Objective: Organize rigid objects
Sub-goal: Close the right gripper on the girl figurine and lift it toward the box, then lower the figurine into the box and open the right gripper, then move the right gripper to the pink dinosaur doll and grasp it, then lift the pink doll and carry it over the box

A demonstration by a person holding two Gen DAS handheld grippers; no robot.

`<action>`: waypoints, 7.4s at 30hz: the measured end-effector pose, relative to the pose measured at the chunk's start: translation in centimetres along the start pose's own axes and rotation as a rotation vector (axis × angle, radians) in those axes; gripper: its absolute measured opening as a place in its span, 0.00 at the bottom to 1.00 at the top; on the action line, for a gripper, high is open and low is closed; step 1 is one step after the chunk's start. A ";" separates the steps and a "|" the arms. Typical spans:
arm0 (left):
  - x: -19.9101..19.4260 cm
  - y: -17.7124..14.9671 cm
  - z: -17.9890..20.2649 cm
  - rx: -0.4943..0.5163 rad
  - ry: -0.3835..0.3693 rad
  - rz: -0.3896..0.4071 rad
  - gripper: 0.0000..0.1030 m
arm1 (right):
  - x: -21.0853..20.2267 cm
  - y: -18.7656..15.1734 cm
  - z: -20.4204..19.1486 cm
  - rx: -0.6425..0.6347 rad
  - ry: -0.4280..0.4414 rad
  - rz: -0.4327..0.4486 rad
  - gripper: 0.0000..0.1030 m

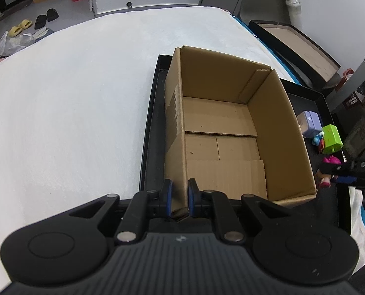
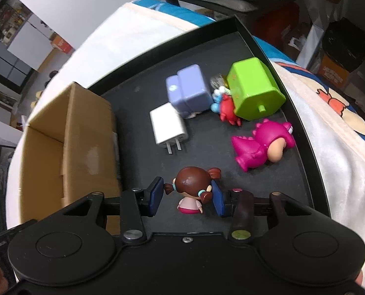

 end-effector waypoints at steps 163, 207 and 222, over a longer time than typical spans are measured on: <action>1.8 0.8 2.1 -0.077 0.254 -0.005 0.12 | 4.4 2.5 -0.6 -0.403 -0.385 0.044 0.82; 1.6 -0.2 0.9 -0.029 0.089 -0.002 0.12 | -0.4 1.6 -4.6 -0.423 -0.431 0.092 0.58; 1.6 -0.5 0.6 -0.032 0.035 0.004 0.12 | -2.3 1.7 -10.3 -0.483 -0.418 0.119 0.58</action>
Point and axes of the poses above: each gripper's, at about its wrist camera, not at the fingertips, and x roughly the way its jaws point, z to its right, y to its top, the point moved 1 cm from there along x, roughly the way its jaws point, and after that the axes turned 3 degrees about -z, right-handed, at the moved point
